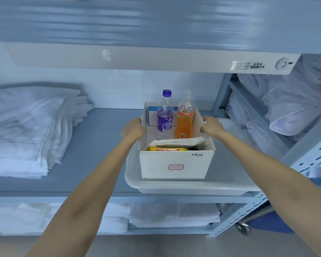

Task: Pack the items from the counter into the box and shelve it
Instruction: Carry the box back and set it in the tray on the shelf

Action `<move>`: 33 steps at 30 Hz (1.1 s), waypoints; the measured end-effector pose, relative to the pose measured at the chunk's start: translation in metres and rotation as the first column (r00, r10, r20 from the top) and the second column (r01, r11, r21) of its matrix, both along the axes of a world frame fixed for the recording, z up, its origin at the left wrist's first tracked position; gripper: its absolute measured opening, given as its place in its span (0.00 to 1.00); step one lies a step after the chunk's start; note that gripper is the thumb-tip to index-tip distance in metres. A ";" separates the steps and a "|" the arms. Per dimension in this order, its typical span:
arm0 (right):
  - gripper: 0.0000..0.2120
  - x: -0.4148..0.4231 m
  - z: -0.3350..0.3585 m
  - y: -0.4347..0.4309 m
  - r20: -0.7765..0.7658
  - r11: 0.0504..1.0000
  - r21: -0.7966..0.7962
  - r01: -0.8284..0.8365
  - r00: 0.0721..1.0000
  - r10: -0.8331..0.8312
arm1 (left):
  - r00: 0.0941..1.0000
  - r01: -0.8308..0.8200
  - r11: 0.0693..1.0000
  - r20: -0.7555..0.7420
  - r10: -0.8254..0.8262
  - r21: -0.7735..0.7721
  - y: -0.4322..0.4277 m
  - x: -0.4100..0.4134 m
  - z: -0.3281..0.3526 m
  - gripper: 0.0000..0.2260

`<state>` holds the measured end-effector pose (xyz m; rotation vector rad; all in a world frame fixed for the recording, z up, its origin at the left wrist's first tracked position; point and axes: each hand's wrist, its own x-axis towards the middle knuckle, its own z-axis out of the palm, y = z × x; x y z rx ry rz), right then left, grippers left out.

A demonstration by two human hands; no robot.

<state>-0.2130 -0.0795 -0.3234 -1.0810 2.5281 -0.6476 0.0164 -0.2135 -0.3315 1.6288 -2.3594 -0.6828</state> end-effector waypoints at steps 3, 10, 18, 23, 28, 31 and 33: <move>0.18 -0.005 -0.009 -0.007 -0.058 1.000 -0.010 0.022 0.998 -0.023 | 1.000 -0.027 1.000 -0.014 0.027 0.003 -0.001 -0.006 -0.013 0.14; 0.14 -0.012 -0.038 -0.012 -0.161 0.997 0.053 0.054 0.986 -0.045 | 0.999 -0.036 0.998 -0.014 0.037 0.058 -0.003 -0.017 -0.046 0.13; 0.16 -0.010 -0.079 -0.009 -0.171 0.992 0.117 0.039 0.985 -0.019 | 0.998 -0.056 0.993 -0.021 0.058 0.101 0.009 -0.014 -0.087 0.14; 0.16 -0.010 -0.103 -0.003 -0.102 0.986 0.157 0.051 0.994 -0.035 | 0.999 -0.038 0.993 0.028 0.035 0.110 0.014 -0.015 -0.100 0.13; 0.19 -0.012 -0.121 0.011 0.063 0.988 0.138 0.073 0.995 -0.083 | 0.997 0.008 0.988 0.075 -0.019 0.153 0.013 -0.017 -0.101 0.14; 0.23 -0.012 -0.111 0.019 0.281 0.996 0.040 0.085 0.955 -0.093 | 0.986 0.066 0.985 0.140 -0.089 0.162 0.017 -0.019 -0.097 0.14; 0.24 -0.008 -0.106 0.031 0.438 0.991 -0.035 0.126 0.894 -0.098 | 0.971 0.124 0.990 0.196 -0.134 0.063 0.018 -0.011 -0.098 0.14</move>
